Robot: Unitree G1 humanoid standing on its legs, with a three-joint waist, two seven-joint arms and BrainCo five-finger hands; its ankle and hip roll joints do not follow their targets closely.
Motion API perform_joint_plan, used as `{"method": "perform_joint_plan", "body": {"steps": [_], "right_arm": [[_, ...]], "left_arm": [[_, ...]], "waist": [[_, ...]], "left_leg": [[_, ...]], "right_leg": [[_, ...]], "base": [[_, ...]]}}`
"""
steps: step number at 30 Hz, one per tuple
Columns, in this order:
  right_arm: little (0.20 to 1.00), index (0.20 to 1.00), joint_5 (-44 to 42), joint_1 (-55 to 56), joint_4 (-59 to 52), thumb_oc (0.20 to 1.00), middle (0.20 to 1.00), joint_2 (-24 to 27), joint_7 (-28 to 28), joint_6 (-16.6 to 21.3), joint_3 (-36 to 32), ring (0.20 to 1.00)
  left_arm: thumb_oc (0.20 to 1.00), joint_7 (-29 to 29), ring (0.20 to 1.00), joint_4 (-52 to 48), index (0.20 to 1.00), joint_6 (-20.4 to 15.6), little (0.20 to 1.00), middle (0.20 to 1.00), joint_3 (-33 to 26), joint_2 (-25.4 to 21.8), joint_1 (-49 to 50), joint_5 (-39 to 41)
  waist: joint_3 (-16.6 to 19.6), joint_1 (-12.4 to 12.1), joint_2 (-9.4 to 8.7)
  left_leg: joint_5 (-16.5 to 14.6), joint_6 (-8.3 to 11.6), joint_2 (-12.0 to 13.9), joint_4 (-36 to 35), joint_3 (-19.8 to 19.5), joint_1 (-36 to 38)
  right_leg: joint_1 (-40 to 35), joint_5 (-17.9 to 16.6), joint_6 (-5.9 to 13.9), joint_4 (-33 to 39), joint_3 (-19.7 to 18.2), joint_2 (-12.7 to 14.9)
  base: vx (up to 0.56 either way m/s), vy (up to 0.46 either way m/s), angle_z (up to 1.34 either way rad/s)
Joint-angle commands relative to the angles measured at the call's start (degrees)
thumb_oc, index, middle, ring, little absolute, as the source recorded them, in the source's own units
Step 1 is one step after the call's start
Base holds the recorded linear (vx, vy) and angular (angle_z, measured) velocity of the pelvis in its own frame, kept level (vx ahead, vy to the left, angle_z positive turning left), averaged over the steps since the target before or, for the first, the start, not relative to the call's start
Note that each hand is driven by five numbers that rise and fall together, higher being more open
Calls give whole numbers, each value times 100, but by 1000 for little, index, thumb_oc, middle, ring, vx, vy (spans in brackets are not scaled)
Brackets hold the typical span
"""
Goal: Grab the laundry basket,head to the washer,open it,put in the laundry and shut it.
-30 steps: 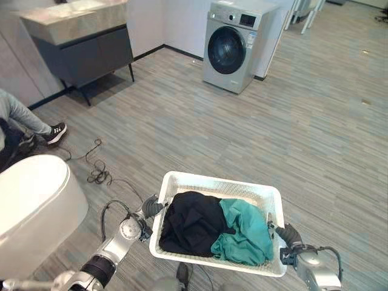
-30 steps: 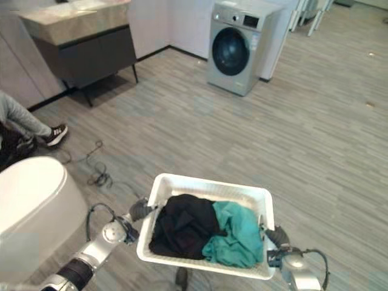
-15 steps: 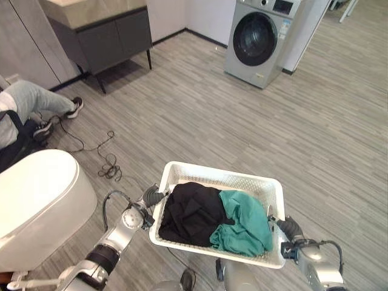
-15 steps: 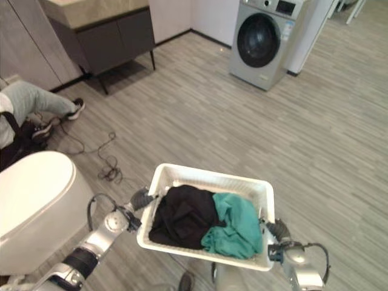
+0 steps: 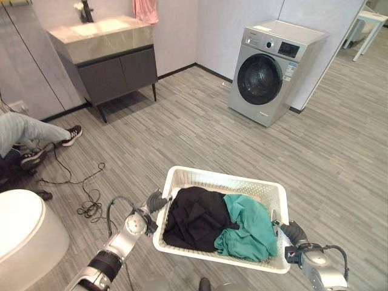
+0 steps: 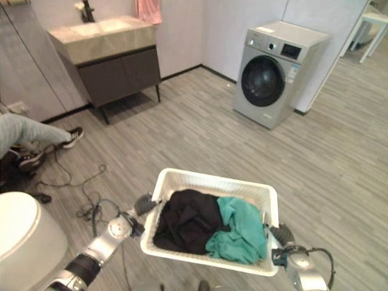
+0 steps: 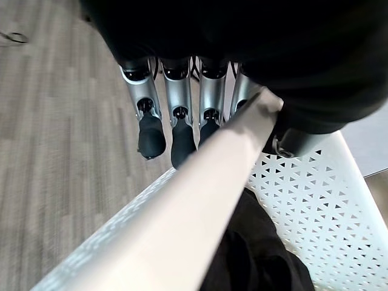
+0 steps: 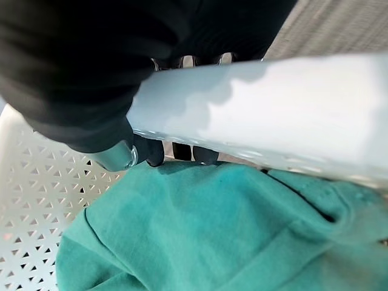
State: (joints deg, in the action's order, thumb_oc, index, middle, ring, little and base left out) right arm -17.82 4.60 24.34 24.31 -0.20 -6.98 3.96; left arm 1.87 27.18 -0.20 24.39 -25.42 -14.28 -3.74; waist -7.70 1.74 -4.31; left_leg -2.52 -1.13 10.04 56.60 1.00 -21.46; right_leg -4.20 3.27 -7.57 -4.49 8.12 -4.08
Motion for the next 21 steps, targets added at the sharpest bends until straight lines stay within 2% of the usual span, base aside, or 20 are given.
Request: {"method": "perform_joint_plan", "body": {"steps": [1, 2, 3, 4, 5, 7, 10, 12, 14, 15, 16, 17, 18, 19, 20, 21], "right_arm": [[200, 200, -644, 31, -788, 200, 200, 417, 256, 586, -292, 200], [200, 200, -627, 27, -819, 200, 200, 416, 277, 585, -293, 200], [200, 200, -583, 4, -796, 200, 200, 428, 273, 633, -272, 200], [200, 200, -556, -8, -791, 200, 200, 420, 265, 653, -269, 200], [200, 200, -555, -3, -790, 200, 200, 422, 265, 655, -270, 200], [200, 200, -473, -92, -716, 200, 200, 356, 245, 712, -225, 200], [200, 200, -423, -232, -665, 200, 200, 299, 260, 707, -126, 200], [200, 200, -399, -350, -570, 200, 200, 246, 280, 688, -53, 200], [200, 200, -409, -393, -569, 200, 200, 205, 296, 689, -24, 200], [200, 200, -439, -401, -510, 200, 200, 124, 309, 686, -37, 200], [200, 200, -415, -394, -452, 200, 200, 90, 315, 707, -28, 200], [200, 200, -384, -390, -412, 200, 200, 38, 334, 690, -43, 200], [200, 200, -385, -387, -410, 200, 200, 40, 334, 690, -43, 200], [200, 200, -383, -410, -384, 200, 200, 24, 361, 684, -31, 200], [200, 200, -340, -423, -342, 200, 200, 2, 398, 657, -7, 200], [200, 200, -340, -429, -337, 200, 200, 2, 399, 659, -4, 200]], "left_arm": [[200, 285, 200, -84, 200, -124, 200, 200, -288, -228, -375, 134], [200, 291, 200, -79, 200, -130, 200, 200, -282, -225, -411, 133], [200, 310, 200, -64, 200, -151, 200, 200, -263, -231, -470, 130], [200, 304, 200, -74, 200, -157, 200, 200, -263, -232, -469, 123], [200, 304, 200, -75, 200, -156, 200, 200, -262, -230, -466, 122], [200, 298, 200, -81, 200, -186, 200, 200, -250, -239, -446, 111], [200, 298, 200, -51, 200, -195, 200, 200, -269, -265, -401, 125], [200, 293, 200, -2, 200, -198, 200, 200, -312, -273, -305, 151], [200, 295, 200, -5, 200, -201, 200, 200, -316, -330, -260, 152], [200, 292, 200, -13, 200, -235, 200, 200, -307, -431, -248, 141], [200, 274, 200, 16, 200, -237, 200, 200, -277, -438, -271, 130], [200, 284, 200, -1, 200, -231, 200, 200, -288, -491, -259, 156], [200, 284, 200, 0, 200, -232, 200, 200, -286, -489, -257, 156], [200, 282, 200, -47, 200, -236, 200, 200, -307, -518, -233, 173], [200, 278, 200, -130, 200, -233, 200, 200, -320, -572, -207, 186], [200, 278, 200, -129, 200, -234, 200, 200, -323, -572, -209, 186]], "waist": [[-54, -154, 165], [-51, -200, 130], [-73, -321, 181], [-50, -381, 230], [-64, -378, 205], [-70, -493, 249], [-68, -564, 243], [75, -619, 315], [156, -678, 272], [229, -697, 150], [271, -683, 106], [318, -649, 74], [332, -652, 57], [343, -625, 71], [256, -551, 173], [253, -555, 163]], "left_leg": [[562, 302, -94, -1799, 116, 560], [614, 313, -193, -2469, 158, 605], [664, 394, -396, -3879, -15, 569], [802, 422, -460, -4504, -176, 570], [871, 421, -488, -4649, -161, 667], [1001, 507, -683, -5565, -495, 515], [1042, 535, -736, -5521, -587, 476], [1163, 479, -698, -5548, -689, 655], [1138, 399, -777, -5212, -636, 689], [868, 271, -938, -4907, -501, 729], [739, 194, -1013, -4830, -422, 790], [540, 50, -1101, -4770, -272, 956], [507, 50, -1118, -4765, -265, 958], [377, -45, -1162, -4768, -176, 1077], [238, -164, -1135, -4810, -62, 1335], [237, -167, -1145, -4807, -51, 1331]], "right_leg": [[103, 73, 701, 112, -494, 111], [53, 100, 752, 128, -513, 163], [-135, 264, 819, 128, -548, 136], [-208, 325, 837, 144, -587, 95], [-238, 333, 839, 148, -585, 125], [-526, 562, 829, 180, -745, 52], [-701, 678, 847, 167, -914, 71], [-873, 819, 896, 146, -1103, 104], [-902, 870, 939, -96, -1259, 224], [-874, 698, 1098, -541, -1311, 373], [-846, 484, 1190, -803, -1323, 426], [-565, -38, 1410, -1519, -1308, 510], [-567, -14, 1410, -1523, -1310, 530], [-364, -363, 1559, -2037, -1281, 558], [63, -672, 1773, -2833, -1017, 621], [88, -652, 1776, -2877, -1027, 632]], "base": [[185, 44, -25], [428, 126, -34], [430, 143, -31], [360, 115, -6], [250, 62, 0], [399, 80, -13], [368, 108, -29], [462, 206, -84], [525, 257, -74], [630, 288, -68], [694, 346, -66], [414, 217, -22], [375, 223, -29], [298, 203, -20], [276, 204, -24], [228, 173, -28]]}}
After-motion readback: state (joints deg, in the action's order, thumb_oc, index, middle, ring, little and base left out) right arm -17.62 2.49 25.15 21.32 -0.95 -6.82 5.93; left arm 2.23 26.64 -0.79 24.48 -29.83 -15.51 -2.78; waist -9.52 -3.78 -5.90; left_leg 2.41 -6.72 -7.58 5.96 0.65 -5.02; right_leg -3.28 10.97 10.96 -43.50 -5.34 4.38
